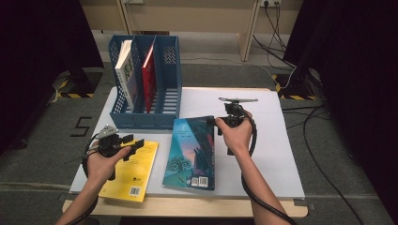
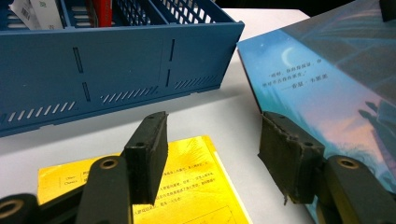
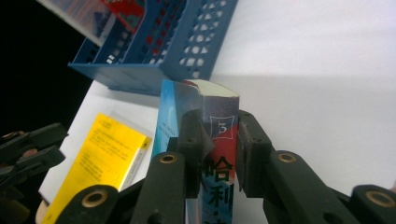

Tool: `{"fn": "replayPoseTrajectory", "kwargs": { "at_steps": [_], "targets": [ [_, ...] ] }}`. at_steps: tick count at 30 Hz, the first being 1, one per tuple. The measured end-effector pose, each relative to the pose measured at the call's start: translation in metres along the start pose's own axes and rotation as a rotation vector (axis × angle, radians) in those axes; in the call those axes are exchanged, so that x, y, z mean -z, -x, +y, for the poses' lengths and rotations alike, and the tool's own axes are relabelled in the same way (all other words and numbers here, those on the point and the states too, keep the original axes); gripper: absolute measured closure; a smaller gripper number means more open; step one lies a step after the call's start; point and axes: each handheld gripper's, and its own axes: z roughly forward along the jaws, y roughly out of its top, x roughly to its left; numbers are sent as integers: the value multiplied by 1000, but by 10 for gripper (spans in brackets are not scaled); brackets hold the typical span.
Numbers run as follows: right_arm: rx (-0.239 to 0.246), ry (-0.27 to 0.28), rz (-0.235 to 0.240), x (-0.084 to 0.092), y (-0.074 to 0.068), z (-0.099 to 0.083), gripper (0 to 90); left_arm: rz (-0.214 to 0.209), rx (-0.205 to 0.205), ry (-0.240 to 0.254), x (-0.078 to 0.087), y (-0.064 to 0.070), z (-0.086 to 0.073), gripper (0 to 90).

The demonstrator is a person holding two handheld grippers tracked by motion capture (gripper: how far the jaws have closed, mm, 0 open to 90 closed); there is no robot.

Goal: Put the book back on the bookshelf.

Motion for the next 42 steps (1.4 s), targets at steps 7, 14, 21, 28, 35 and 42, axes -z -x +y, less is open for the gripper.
{"fn": "replayPoseTrajectory", "kwargs": {
  "at_steps": [7,14,21,28,35,42],
  "targets": [
    [-3,45,-41,6,0,6,750,-27,-13,-5,-7,8,5,416],
    [4,83,-78,5,-6,15,750,-58,-41,-11,-15,18,14,421],
    [14,125,-121,5,-12,24,750,-86,-73,-9,-26,32,23,419],
    [12,155,-152,2,-16,31,750,-102,-95,9,-37,45,34,408],
    [16,170,-170,-2,-22,38,750,-160,-126,1,-49,65,49,410],
    [16,194,-184,-2,-25,43,750,-191,-147,5,-61,79,60,403]
  ]
}}
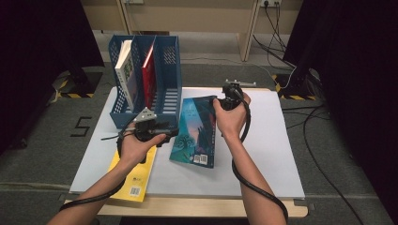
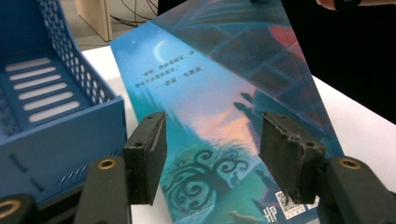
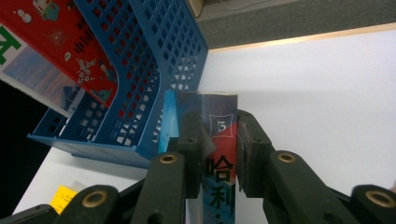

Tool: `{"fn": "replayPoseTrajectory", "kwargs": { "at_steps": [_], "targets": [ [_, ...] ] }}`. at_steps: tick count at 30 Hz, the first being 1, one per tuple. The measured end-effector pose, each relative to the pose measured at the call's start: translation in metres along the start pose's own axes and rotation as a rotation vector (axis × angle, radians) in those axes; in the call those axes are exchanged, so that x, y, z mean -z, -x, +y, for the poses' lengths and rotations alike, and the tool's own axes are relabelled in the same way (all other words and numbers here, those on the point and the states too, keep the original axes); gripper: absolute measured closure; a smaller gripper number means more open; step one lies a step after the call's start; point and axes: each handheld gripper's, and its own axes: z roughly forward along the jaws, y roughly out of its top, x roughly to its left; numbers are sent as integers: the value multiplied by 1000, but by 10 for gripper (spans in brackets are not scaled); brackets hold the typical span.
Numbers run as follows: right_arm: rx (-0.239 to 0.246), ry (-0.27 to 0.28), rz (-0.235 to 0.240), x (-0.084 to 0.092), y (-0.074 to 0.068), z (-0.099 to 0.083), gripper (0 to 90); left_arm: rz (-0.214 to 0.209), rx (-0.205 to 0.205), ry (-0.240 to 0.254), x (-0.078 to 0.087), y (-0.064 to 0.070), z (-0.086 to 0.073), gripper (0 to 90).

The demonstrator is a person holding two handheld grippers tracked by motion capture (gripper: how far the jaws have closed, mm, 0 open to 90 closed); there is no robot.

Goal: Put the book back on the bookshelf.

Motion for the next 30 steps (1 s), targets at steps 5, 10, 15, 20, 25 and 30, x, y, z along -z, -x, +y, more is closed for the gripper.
{"fn": "replayPoseTrajectory", "kwargs": {
  "at_steps": [5,10,15,20,25,30],
  "targets": [
    [-4,11,-10,-2,-3,3,750,-14,-7,2,-11,4,8,397],
    [0,19,-16,-2,-6,4,750,-42,-23,-10,-24,12,14,390],
    [4,21,-14,-1,-10,3,749,-71,-22,-12,-34,25,17,384],
    [7,21,-20,0,-13,2,750,-90,-28,-3,-45,39,20,374],
    [12,26,-17,0,-13,2,749,-102,-40,-5,-54,48,23,364],
    [14,29,-22,1,-13,2,749,-100,-36,2,-59,52,27,356]
  ]
}}
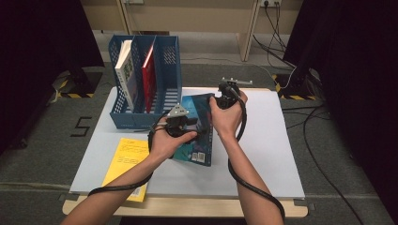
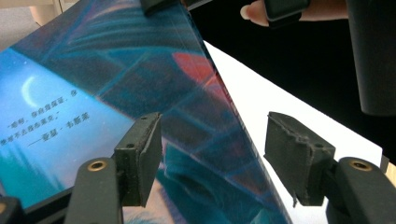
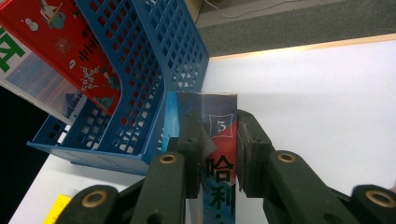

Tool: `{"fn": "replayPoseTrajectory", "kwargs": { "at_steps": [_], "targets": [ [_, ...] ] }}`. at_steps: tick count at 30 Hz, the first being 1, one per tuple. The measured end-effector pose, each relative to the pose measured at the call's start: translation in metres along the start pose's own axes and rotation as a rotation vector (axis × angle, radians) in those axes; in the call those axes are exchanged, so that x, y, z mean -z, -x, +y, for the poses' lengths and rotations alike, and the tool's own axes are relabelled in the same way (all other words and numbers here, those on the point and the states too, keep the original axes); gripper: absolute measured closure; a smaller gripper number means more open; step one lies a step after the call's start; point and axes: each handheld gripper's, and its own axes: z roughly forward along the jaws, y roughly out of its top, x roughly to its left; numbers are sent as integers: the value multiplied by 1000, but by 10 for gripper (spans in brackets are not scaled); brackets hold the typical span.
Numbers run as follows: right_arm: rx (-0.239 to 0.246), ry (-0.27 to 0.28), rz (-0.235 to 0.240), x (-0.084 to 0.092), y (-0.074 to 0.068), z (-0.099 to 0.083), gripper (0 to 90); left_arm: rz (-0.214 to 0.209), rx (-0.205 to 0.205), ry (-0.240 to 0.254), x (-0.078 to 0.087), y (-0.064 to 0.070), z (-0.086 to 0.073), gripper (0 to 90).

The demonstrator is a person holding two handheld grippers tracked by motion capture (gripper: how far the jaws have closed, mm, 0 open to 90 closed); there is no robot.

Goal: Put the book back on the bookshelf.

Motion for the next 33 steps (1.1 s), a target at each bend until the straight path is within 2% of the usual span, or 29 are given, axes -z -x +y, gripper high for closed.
{"fn": "replayPoseTrajectory", "kwargs": {
  "at_steps": [12,19,23,33],
  "targets": [
    [-10,3,-1,1,-1,-1,749,25,-17,-4,-14,5,3,352],
    [-11,8,0,3,-1,-1,749,27,1,-5,-20,5,-3,350],
    [-14,11,5,4,-1,-1,749,39,-19,-19,-22,6,-4,352],
    [-26,29,10,11,0,0,749,50,-49,-16,-24,7,-2,351]
  ]
}}
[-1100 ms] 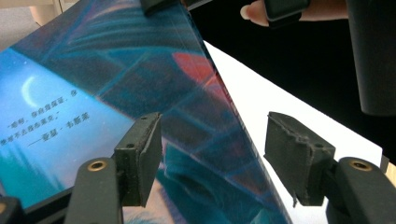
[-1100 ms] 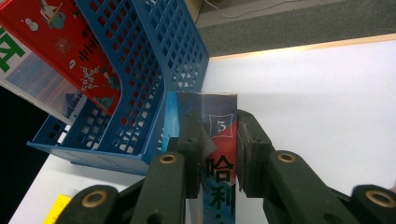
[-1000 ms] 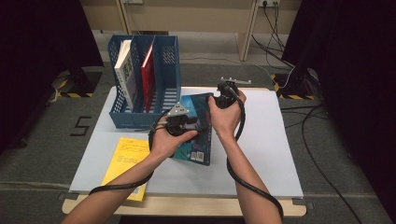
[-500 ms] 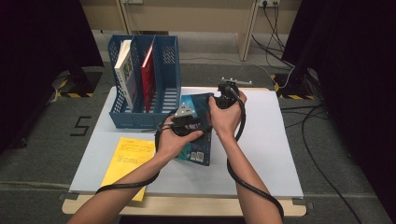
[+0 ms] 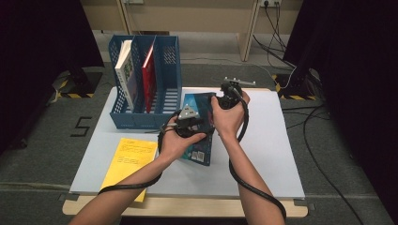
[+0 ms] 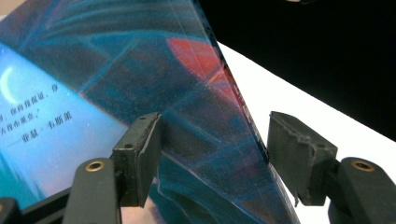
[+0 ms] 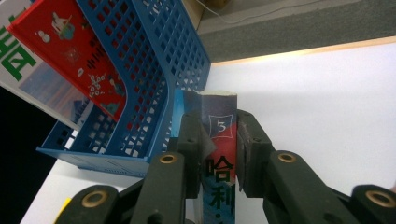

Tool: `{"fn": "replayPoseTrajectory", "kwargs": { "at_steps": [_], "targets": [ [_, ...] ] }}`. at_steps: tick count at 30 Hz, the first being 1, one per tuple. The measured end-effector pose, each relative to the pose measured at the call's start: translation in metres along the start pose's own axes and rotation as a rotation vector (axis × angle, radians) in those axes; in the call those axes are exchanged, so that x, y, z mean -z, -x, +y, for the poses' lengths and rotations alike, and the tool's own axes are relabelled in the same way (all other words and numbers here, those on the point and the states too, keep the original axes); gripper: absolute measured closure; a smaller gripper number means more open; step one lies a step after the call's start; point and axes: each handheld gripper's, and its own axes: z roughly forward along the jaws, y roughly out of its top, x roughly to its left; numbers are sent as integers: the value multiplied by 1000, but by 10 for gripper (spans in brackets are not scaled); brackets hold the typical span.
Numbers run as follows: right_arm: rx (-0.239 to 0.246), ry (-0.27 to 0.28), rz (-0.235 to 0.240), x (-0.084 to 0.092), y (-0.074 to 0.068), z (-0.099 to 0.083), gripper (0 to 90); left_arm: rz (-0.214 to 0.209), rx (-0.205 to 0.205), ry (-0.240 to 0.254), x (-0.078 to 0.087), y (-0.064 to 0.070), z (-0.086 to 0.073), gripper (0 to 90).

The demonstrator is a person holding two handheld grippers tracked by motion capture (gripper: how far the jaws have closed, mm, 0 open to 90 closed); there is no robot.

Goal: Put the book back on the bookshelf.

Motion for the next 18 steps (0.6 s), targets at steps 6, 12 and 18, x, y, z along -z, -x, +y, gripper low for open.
{"fn": "replayPoseTrajectory", "kwargs": {
  "at_steps": [6,12,18],
  "targets": [
    [6,26,-5,8,0,3,750,12,-18,7,-1,1,4,364],
    [14,39,-12,12,-1,4,750,21,-34,6,-3,0,4,364],
    [7,40,-19,13,-1,3,750,41,-59,0,-3,2,3,368]
  ]
}}
